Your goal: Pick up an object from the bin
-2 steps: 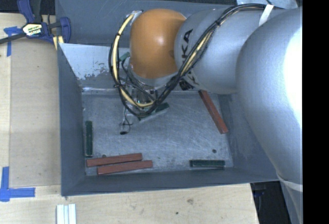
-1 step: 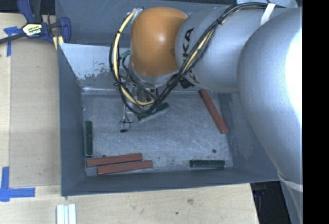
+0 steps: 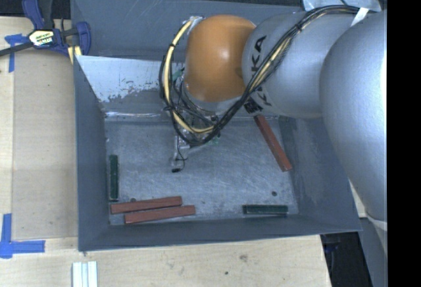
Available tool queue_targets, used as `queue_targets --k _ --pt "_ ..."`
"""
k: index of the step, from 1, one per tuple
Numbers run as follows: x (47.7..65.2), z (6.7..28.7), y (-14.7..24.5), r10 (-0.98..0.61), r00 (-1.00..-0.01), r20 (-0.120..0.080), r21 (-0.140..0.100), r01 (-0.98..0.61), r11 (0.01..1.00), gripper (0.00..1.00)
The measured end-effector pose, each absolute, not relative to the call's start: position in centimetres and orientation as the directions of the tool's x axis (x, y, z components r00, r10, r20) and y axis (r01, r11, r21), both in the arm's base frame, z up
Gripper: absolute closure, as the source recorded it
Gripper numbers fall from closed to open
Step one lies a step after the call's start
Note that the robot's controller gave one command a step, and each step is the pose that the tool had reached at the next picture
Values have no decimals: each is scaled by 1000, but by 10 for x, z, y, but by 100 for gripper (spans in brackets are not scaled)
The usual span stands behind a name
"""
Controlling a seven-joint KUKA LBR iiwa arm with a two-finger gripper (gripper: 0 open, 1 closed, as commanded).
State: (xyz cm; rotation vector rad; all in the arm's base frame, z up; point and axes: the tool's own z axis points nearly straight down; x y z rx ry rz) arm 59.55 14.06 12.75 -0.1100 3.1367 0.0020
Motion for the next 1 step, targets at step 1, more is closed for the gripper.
queue_targets --k 1 --pt "615 100 124 -202 -979 -7 -3 -202 979 0"
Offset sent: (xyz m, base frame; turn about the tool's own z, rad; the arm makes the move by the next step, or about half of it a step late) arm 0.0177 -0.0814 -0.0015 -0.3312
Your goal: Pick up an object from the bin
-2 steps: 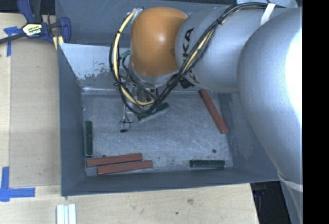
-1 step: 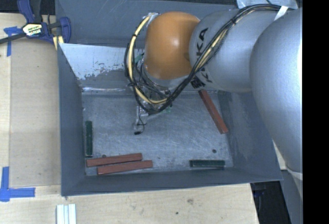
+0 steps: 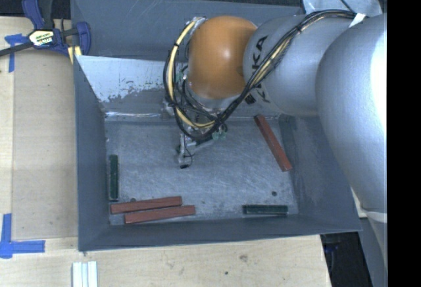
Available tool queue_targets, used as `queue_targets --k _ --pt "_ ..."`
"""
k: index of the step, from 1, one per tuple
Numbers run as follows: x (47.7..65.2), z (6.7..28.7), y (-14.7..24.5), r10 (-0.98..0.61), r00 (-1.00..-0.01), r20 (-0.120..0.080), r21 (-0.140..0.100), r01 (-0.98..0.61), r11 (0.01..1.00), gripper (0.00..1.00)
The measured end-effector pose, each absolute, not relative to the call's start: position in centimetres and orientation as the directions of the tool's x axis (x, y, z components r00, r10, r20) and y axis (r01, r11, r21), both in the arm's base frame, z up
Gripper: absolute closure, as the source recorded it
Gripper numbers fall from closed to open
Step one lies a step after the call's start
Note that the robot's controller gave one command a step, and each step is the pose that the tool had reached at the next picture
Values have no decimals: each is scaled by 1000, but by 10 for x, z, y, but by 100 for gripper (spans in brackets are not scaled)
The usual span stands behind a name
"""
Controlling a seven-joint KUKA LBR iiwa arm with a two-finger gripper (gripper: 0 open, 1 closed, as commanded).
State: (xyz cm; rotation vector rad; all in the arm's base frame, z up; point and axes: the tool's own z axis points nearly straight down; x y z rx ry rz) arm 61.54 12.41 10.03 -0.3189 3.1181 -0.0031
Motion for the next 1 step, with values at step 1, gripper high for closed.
queue_targets --k 1 --pt "613 111 88 -354 -935 -1 2 -354 935 0"
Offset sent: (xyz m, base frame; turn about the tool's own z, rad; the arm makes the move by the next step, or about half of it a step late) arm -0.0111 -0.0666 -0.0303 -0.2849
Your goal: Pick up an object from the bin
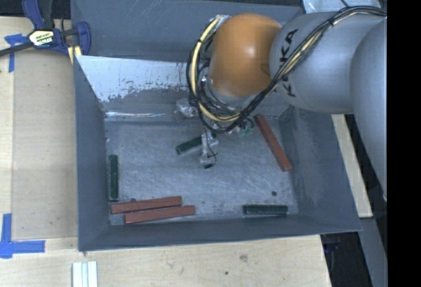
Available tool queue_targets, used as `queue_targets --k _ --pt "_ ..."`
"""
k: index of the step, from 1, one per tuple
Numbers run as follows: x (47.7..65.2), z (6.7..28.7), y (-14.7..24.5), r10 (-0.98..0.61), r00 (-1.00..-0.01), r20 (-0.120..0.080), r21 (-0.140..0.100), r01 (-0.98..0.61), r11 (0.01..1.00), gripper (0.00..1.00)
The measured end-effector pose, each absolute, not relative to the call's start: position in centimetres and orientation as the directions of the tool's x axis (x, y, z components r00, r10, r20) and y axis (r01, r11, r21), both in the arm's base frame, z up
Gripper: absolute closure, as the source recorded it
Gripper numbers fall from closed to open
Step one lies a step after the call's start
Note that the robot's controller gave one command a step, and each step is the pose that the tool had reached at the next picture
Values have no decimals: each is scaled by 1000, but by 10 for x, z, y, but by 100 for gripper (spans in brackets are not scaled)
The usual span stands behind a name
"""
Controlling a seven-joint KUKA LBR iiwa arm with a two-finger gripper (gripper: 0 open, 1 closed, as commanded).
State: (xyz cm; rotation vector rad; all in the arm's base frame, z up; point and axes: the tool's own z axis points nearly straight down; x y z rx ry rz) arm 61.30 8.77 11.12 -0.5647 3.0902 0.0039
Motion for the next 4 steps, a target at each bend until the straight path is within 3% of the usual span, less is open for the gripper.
queue_targets --k 1,2,3,4 --pt "605 71 58 -467 -884 -4 0 -467 884 100" --pt "605 71 58 -466 -885 -4 0 -466 885 100" --pt "605 101 52 -451 -893 1 2 -451 893 100" --pt "614 304 69 -511 -860 -13 -5 -511 860 100"
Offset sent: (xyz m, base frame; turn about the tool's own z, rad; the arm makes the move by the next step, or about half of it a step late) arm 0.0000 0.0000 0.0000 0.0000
